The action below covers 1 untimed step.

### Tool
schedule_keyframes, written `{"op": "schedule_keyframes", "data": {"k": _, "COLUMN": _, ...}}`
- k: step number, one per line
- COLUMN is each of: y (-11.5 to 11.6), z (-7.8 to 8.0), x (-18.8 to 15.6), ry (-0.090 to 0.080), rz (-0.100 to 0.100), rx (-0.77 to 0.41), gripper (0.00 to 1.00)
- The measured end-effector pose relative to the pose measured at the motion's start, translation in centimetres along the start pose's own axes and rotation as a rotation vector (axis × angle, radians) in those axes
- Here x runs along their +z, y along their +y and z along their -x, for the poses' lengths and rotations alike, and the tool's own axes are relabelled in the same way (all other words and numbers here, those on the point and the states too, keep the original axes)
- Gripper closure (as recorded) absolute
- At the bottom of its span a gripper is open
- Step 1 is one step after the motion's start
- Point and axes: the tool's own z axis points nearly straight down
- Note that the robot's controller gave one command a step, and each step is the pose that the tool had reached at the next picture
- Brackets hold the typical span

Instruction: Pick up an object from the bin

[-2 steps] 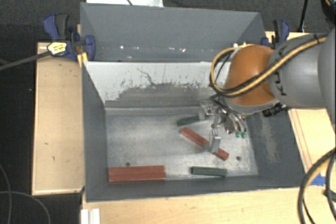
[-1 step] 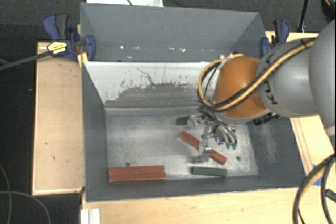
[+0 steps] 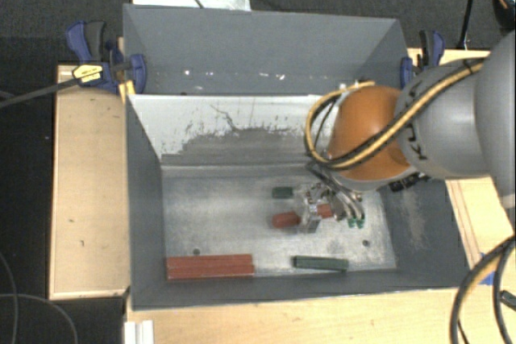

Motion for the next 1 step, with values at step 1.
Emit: {"op": "schedule_keyframes", "data": {"k": 1, "y": -1.29, "z": -0.87, "x": -15.3, "ry": -0.007, "rz": -0.003, "rx": -0.351, "gripper": 1.0}}
